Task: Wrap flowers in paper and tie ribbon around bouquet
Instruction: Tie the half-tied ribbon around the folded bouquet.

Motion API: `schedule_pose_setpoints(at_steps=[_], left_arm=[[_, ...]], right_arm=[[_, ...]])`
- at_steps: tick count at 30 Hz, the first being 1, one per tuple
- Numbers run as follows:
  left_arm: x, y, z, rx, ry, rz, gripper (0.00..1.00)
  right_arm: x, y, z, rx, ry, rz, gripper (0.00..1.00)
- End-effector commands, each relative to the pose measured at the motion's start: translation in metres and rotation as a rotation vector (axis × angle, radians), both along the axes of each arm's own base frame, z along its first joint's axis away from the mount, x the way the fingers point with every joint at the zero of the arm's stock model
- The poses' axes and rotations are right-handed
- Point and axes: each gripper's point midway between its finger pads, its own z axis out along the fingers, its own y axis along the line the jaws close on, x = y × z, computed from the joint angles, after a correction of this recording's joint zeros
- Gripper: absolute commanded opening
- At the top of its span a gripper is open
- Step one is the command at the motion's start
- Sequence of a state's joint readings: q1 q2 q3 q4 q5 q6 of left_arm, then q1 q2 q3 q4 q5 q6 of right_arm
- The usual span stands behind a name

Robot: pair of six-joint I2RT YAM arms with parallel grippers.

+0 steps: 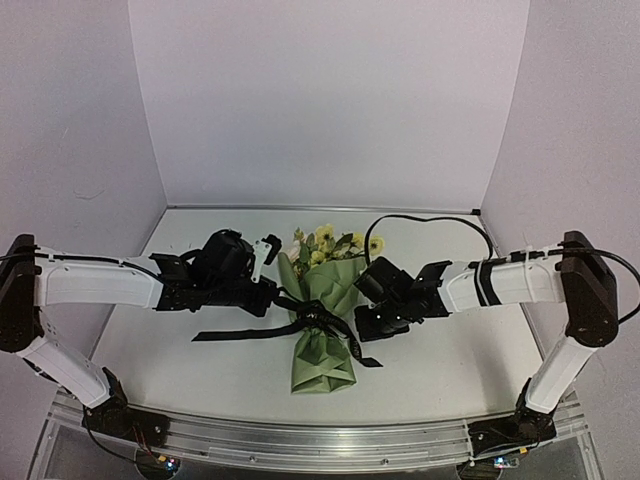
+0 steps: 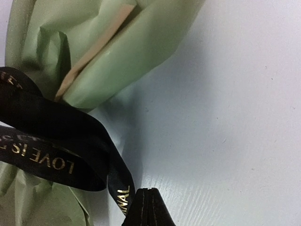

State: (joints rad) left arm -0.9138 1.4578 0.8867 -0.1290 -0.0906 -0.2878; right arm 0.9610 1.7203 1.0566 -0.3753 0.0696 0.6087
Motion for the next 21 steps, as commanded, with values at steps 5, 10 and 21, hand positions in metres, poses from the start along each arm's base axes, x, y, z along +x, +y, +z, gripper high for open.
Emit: schedule_pose_setpoints(at_steps=[5, 10, 21], left_arm=[[0.005, -0.008, 0.020, -0.058, -0.043, 0.001, 0.00], [0.005, -0.009, 0.020, -0.058, -0.041, -0.002, 0.00], [0.006, -0.012, 0.022, -0.058, -0.043, -0.007, 0.00]], right_arm=[[0.004, 0.037, 0.031, 0.176, -0.020, 0.046, 0.23], [0.003, 0.045, 0.029, 0.188, -0.007, 0.065, 0.29], [0.003, 0.045, 0.003, 0.143, 0.045, 0.031, 0.25]])
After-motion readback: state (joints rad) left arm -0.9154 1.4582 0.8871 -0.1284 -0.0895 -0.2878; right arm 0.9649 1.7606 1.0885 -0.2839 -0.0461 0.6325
